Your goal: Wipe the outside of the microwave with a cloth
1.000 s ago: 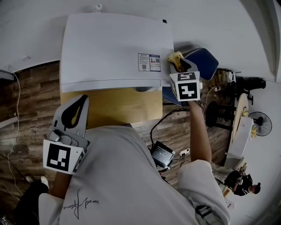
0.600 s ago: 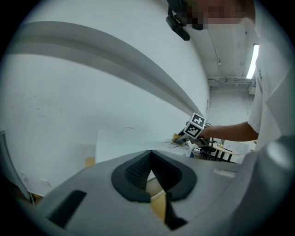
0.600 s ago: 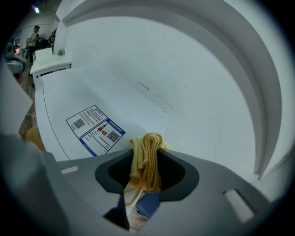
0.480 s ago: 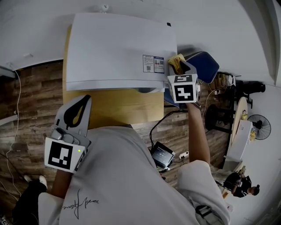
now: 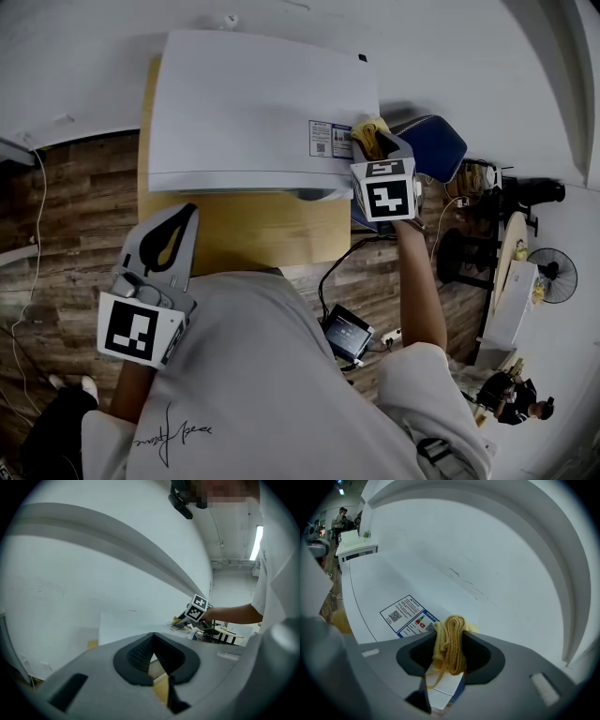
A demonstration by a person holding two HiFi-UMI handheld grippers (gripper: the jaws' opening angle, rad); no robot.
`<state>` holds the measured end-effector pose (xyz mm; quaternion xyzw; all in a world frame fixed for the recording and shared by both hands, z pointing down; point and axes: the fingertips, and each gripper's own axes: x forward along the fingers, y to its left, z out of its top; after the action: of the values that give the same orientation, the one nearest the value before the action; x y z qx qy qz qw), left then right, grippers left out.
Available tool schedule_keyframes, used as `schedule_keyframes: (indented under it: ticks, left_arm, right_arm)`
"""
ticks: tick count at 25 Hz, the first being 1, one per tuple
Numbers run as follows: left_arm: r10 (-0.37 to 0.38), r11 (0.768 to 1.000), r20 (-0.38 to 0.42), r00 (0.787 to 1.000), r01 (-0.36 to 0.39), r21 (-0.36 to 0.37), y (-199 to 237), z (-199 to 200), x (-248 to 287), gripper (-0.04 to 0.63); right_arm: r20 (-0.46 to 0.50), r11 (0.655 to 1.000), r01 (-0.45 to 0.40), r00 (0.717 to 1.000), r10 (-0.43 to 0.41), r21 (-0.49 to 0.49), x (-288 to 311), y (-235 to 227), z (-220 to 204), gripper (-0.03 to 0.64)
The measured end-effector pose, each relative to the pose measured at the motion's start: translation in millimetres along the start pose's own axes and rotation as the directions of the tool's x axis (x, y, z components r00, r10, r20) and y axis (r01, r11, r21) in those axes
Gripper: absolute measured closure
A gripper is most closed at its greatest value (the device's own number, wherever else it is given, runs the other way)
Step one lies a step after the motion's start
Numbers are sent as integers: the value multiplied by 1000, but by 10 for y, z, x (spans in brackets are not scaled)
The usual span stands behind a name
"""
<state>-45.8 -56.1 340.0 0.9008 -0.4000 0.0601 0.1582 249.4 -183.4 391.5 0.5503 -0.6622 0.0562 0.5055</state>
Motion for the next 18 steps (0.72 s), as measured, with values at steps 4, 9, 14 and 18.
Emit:
schedule_keyframes:
  ticks: [4,9,14,18]
  left_arm:
    - [3,1000,2,1000,-3,-3,2,-5,-24,601]
    - [6,1000,6,1000,-6,-2,3,-2,-60,601]
    - [11,1000,9,1000,-11,-2,20,0,-102,601]
    - [16,1000,16,1000,-16,-3,38,12,-131,601]
  right_arm:
    - [8,1000,-15,1000,15,-7,-1,76,64,462]
    - [14,999,-32,999,32,-14,-17,173,134,460]
    - [18,998,-56,998,57,-24,-38,270,208,457]
    - [31,997,-80,996,81,-14,-54,334,287,459]
